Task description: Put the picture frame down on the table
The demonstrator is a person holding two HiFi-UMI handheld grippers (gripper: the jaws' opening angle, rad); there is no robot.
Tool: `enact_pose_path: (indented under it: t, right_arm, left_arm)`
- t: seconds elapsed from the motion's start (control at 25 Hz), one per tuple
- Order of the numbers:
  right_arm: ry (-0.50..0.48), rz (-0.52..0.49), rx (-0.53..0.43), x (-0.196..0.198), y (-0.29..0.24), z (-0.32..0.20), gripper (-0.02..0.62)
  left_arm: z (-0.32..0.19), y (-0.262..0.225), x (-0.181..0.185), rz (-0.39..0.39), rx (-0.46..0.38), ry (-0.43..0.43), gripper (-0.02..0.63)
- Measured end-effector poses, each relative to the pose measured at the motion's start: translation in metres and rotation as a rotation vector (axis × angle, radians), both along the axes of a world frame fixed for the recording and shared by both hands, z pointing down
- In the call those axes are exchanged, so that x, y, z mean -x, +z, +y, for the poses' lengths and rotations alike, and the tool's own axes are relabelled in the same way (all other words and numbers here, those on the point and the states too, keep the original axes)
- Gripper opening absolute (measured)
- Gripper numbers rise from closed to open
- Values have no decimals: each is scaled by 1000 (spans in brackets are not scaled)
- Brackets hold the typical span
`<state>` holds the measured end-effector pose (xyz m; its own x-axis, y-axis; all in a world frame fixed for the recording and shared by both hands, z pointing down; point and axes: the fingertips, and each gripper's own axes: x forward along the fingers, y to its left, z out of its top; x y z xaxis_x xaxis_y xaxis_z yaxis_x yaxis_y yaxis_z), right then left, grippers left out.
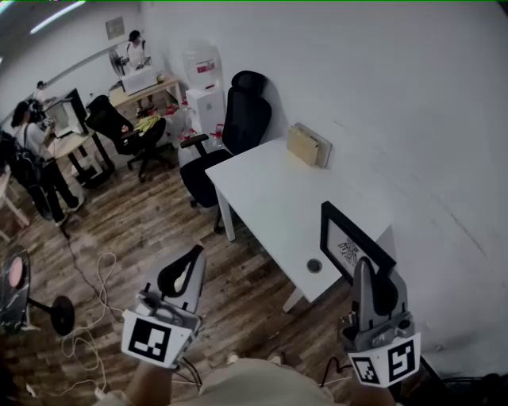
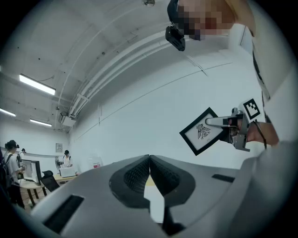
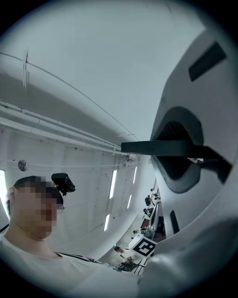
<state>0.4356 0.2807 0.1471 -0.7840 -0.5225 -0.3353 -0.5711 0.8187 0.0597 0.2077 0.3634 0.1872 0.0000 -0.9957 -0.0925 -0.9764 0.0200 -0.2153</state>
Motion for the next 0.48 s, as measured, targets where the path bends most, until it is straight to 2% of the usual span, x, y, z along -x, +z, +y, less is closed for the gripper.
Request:
enact_pose_path:
  t: [0.16, 0.48]
  right_arm:
    - [3, -13, 37, -16, 4, -7, 31]
    - [-56, -29, 89, -30, 21, -16, 31]
  left_arm:
    - [-3, 4, -11, 18, 14, -12, 23]
    - [-17, 14, -36, 19, 29, 0, 23]
